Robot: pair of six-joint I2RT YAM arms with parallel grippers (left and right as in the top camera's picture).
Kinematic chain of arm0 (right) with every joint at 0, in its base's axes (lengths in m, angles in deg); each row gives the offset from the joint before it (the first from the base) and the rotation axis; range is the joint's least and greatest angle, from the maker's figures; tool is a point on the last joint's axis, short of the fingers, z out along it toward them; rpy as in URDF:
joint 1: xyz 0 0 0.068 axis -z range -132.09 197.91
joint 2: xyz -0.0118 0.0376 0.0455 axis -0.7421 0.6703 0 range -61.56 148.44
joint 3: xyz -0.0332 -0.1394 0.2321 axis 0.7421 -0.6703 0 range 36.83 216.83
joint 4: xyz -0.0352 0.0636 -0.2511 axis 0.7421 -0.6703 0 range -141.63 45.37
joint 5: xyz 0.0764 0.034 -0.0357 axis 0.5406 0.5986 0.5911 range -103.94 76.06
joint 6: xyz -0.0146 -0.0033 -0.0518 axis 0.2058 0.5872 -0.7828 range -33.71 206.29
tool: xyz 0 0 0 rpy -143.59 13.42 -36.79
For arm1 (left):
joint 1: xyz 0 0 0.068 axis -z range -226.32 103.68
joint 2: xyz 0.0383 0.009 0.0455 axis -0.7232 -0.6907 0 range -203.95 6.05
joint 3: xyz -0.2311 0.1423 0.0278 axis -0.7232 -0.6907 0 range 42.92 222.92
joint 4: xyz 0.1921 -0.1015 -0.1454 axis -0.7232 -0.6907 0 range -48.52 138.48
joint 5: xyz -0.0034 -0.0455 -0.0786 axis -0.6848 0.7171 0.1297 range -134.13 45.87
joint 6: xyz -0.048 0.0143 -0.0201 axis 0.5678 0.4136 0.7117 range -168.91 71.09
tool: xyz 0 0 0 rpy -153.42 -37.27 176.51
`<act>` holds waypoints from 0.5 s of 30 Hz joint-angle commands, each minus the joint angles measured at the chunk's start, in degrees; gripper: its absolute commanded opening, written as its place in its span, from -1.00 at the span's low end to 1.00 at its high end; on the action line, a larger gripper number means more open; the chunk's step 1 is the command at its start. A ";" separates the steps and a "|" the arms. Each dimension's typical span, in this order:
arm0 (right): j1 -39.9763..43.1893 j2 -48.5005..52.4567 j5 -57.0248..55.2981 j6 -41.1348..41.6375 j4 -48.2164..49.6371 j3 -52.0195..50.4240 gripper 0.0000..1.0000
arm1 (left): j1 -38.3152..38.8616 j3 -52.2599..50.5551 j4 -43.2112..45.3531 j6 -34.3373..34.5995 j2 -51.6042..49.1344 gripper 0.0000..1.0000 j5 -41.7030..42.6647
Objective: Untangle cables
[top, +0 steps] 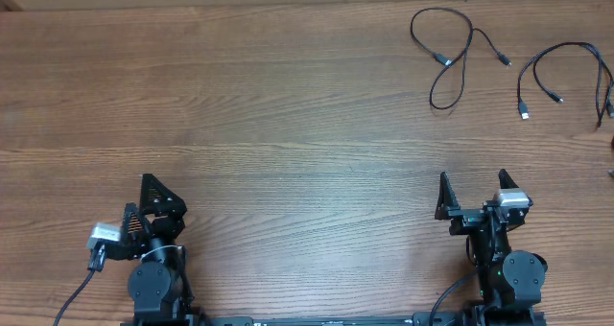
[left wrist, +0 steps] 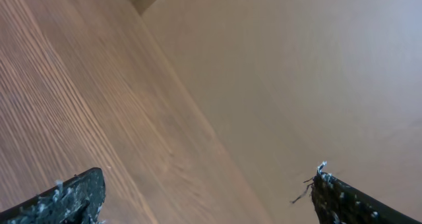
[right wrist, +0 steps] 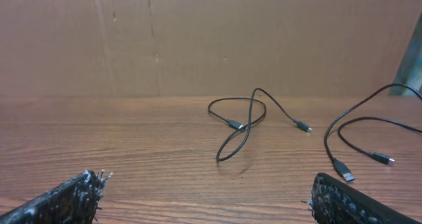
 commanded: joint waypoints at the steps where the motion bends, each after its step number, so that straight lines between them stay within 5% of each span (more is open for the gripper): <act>1: -0.07 -0.68 -0.26 -0.24 0.35 -0.59 1.00 | -0.31 -0.28 -1.07 -10.19 0.22 0.99 0.74; 15: -0.07 -0.68 -0.28 -0.24 0.35 -0.59 1.00 | -0.31 -0.28 -4.37 -10.56 0.22 0.99 0.76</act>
